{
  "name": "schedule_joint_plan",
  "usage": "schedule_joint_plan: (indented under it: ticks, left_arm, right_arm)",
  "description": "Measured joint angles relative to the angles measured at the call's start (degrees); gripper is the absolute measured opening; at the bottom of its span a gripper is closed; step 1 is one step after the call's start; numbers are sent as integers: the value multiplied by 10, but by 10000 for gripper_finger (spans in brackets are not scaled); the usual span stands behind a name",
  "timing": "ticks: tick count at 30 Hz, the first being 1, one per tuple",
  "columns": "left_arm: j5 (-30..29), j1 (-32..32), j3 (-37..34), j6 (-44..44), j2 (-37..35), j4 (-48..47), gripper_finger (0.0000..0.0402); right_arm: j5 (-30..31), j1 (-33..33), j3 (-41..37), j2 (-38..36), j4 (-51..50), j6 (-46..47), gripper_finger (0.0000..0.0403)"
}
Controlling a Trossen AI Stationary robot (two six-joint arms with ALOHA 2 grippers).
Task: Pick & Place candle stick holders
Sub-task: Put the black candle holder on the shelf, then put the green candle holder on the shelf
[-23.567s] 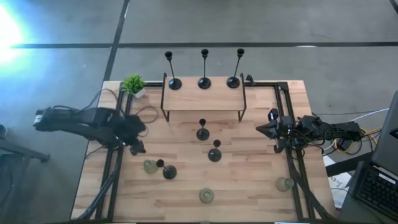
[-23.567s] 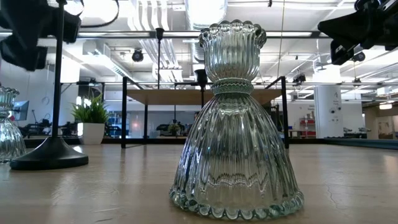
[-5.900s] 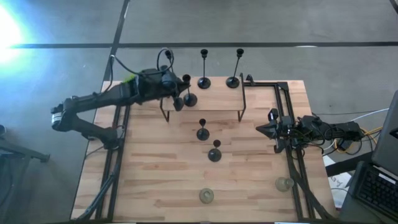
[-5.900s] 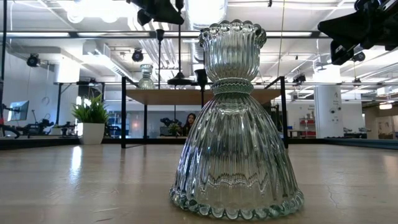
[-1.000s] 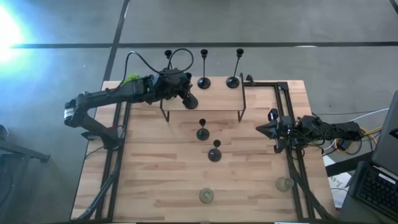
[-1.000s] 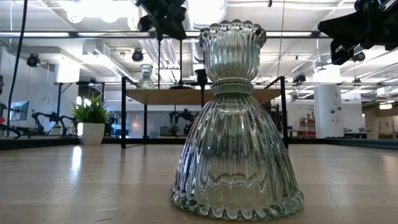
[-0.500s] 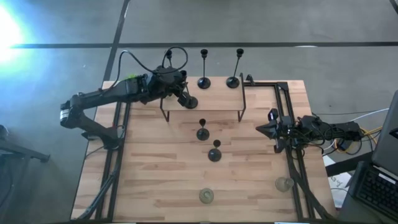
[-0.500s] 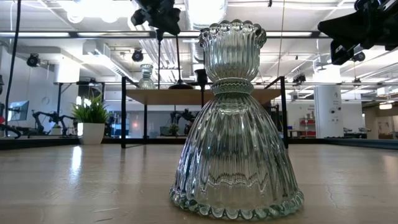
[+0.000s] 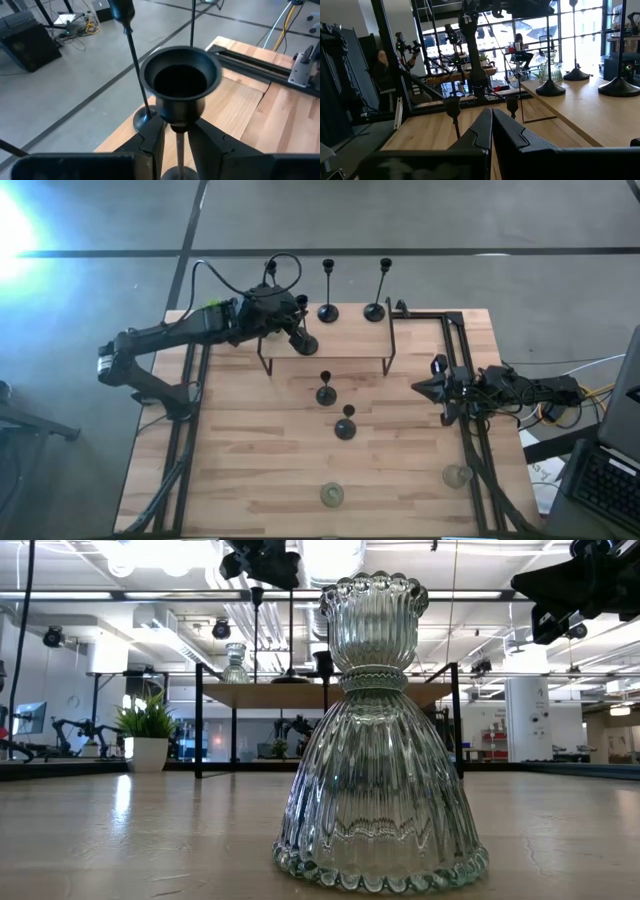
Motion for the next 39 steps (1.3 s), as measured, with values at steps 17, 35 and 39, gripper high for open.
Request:
schedule_joint_plan:
  ticks: [17,35,39]
  left_arm:
    - [0,3,1,9,6,-8,169]
    - [12,3,1,15,-29,-62,169]
    - [58,3,1,15,-34,-68,169]
  right_arm:
    - [0,0,0,0,0,0,8]
    - [0,0,0,0,0,0,8]
    - [0,0,0,0,0,0,8]
